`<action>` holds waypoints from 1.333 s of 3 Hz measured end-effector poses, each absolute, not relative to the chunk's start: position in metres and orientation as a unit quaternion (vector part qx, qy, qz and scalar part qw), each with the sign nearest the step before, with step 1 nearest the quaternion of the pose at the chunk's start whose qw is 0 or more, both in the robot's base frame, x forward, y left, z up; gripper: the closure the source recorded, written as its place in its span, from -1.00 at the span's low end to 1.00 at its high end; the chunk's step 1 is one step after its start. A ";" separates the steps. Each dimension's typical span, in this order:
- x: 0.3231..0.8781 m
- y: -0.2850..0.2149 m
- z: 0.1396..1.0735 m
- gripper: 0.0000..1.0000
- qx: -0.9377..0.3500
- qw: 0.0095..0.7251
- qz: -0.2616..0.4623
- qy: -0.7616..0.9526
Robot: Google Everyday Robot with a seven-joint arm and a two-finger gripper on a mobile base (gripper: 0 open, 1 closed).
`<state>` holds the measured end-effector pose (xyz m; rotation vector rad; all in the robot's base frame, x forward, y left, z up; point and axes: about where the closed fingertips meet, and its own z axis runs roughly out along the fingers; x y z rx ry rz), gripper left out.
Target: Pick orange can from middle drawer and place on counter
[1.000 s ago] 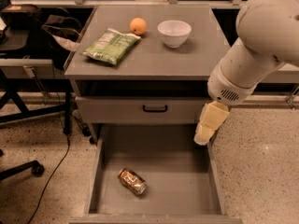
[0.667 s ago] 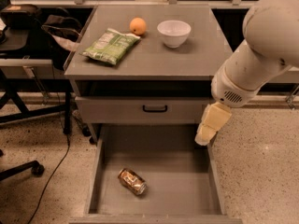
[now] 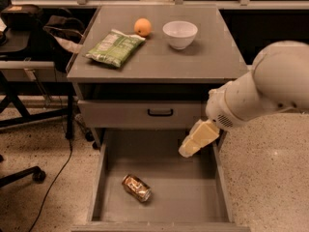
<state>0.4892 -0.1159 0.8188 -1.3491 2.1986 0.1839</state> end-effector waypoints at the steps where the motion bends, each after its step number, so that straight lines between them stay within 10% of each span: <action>1: 0.499 -0.095 0.813 -1.00 -0.468 0.303 0.060 0.828; 4: 0.492 -0.084 0.766 -1.00 -0.461 0.286 0.080 0.836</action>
Offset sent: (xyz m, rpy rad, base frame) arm 0.0076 0.0189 -0.0071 0.0203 -0.0409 -0.0504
